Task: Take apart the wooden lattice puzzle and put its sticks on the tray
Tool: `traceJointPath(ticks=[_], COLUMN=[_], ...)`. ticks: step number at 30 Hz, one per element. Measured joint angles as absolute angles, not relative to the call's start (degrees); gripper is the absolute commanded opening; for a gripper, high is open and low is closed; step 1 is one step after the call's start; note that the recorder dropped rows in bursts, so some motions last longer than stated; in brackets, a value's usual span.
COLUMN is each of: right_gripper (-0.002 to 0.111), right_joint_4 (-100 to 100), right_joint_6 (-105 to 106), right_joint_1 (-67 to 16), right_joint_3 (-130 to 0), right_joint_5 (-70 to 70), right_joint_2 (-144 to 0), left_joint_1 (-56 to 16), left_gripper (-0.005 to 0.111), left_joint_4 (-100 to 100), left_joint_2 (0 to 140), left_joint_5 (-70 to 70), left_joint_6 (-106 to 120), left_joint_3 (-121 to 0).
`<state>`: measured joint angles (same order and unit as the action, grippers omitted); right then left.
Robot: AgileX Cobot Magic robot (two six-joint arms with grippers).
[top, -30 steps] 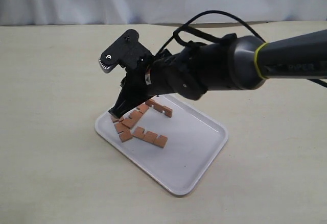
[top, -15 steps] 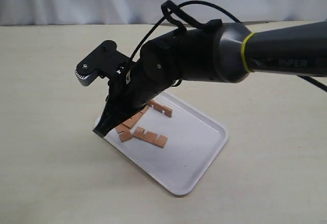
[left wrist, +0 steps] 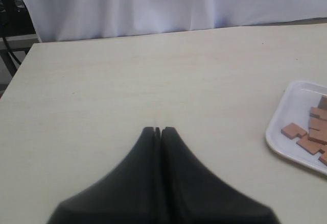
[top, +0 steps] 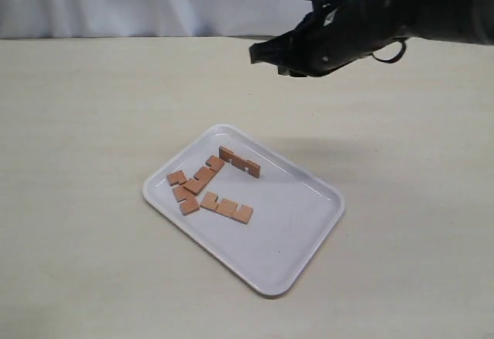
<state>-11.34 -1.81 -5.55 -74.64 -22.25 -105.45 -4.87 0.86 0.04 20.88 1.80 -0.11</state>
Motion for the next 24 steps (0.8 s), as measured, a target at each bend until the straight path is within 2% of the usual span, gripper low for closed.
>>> traceJointPath(ticks=[4, 11, 14, 18, 24], right_gripper=[0.006, 0.006, 0.006, 0.006, 0.006], right_joint_4=[-11.34, -11.34, -11.47, -11.57, -14.33], right_joint_6=[-3.31, -3.90, -5.04, -6.53, -8.02], right_joint_1=[-0.99, -0.25, -0.25, -0.25, -0.25], right_joint_3=[-67.76, -55.04, -44.04, -36.24, -24.59], right_joint_5=[-22.38, -21.56, -16.23, -12.48, -9.95], right_joint_2=[-104.49, -96.07, -85.64, -77.02, -52.50], left_joint_1=[-4.87, -4.87, -4.87, -4.87, -4.87], left_gripper=[0.000, 0.000, 0.000, 0.000, 0.000], left_joint_4=[0.86, 0.86, 0.86, 0.86, 0.86], left_joint_2=[0.04, 0.04, 0.04, 0.04, 0.04], left_joint_5=[20.88, 20.88, 20.88, 20.88, 20.88], left_joint_6=[1.80, 1.80, 1.80, 1.80, 1.80], left_joint_3=[-0.11, -0.11, -0.11, -0.11, -0.11])
